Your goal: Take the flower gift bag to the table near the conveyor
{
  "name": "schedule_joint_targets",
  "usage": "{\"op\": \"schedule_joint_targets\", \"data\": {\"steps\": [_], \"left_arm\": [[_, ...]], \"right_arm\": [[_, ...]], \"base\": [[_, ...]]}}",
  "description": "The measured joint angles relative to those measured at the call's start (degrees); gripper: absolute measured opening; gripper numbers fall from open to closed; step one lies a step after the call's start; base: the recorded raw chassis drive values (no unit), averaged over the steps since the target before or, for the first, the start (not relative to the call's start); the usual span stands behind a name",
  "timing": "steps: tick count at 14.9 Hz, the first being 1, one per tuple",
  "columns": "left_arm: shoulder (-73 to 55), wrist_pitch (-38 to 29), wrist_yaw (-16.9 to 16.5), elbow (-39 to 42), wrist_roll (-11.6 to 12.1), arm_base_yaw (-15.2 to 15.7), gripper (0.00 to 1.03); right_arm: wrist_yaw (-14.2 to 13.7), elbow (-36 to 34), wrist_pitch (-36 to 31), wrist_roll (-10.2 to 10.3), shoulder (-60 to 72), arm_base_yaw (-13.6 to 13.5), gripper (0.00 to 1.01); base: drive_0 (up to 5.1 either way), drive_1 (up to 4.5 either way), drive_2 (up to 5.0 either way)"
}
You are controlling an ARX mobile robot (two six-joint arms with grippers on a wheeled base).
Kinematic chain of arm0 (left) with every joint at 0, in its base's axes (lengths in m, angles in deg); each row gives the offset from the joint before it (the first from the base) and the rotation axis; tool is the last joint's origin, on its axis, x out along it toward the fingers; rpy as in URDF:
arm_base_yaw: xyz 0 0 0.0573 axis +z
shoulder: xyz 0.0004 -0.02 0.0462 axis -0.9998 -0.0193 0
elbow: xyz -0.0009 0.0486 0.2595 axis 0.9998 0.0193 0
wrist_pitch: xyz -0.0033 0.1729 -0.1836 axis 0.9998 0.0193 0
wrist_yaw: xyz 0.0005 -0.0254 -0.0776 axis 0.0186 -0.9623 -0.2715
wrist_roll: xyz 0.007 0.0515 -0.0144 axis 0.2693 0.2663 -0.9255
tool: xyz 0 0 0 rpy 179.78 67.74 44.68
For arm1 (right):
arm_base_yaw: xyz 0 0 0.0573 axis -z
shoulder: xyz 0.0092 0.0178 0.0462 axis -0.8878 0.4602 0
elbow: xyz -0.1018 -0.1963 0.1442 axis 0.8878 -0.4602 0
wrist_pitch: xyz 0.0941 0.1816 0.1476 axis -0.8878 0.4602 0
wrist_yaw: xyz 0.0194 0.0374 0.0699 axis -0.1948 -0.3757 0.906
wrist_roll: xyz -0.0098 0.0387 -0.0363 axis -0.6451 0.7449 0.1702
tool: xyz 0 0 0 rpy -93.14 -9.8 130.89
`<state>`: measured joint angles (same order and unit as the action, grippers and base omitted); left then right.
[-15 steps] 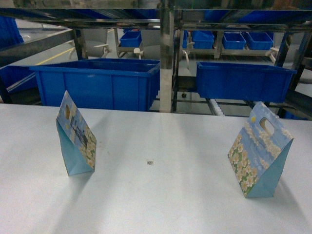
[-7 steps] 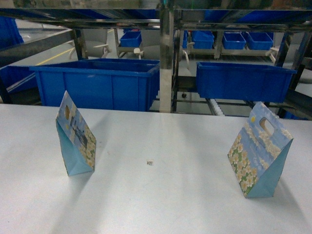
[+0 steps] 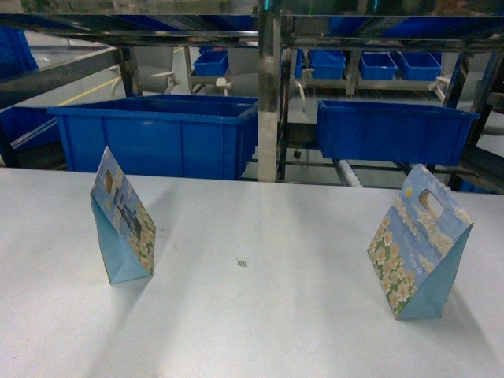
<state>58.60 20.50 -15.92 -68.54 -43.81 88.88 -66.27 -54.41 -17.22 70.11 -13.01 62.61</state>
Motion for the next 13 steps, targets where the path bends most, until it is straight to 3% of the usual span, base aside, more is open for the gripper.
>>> {"op": "schedule_joint_targets", "data": {"steps": [8,9,13], "left_arm": [[10.9,10.7,0.0,0.0,0.0,0.0,0.02],[15.4,17.6,0.2,0.0,0.0,0.0,0.02],[20.2,21.1,0.0,0.0,0.0,0.0,0.02]], "right_arm": [[0.0,0.0,11.1,0.0,-10.7,0.0,0.02],[0.0,0.0,20.5,0.0,-17.6,0.0,0.02],[0.0,0.0,20.5,0.0,-19.8,0.0,0.02]], "base": [[0.0,0.00,0.0],[0.0,0.00,0.0],[0.0,0.00,0.0]]}}
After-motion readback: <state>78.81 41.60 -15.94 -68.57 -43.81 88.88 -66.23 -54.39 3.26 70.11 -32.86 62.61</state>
